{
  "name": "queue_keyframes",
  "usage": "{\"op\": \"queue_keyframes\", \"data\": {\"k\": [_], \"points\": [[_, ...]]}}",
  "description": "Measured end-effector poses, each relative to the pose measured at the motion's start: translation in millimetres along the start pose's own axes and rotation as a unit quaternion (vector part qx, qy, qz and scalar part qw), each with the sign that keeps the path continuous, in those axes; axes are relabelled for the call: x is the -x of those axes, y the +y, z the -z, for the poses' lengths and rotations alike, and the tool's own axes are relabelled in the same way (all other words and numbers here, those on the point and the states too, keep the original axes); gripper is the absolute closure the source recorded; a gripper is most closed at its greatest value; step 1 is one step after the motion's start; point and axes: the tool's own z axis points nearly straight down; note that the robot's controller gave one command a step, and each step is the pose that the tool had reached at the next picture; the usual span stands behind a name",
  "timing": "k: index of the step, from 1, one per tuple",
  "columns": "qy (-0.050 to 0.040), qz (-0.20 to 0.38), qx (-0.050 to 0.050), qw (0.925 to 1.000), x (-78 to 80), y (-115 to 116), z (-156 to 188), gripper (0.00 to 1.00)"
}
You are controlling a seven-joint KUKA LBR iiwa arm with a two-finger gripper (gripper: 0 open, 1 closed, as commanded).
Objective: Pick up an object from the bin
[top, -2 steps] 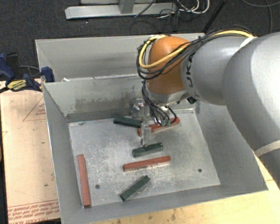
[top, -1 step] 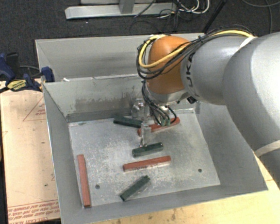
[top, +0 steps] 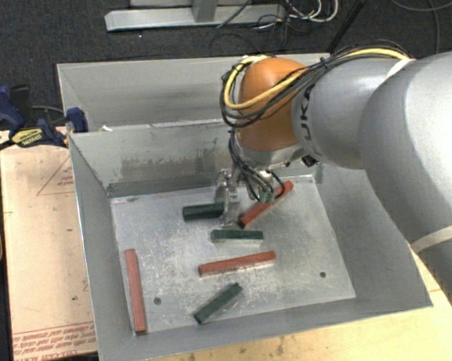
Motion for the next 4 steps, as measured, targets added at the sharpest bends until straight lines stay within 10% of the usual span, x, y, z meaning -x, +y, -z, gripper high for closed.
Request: {"op": "queue_keyframes", "data": {"k": [4], "points": [[-0.0025, 0.001, 0.0, 1.0, 5.3, 1, 90, 1.0]]}}
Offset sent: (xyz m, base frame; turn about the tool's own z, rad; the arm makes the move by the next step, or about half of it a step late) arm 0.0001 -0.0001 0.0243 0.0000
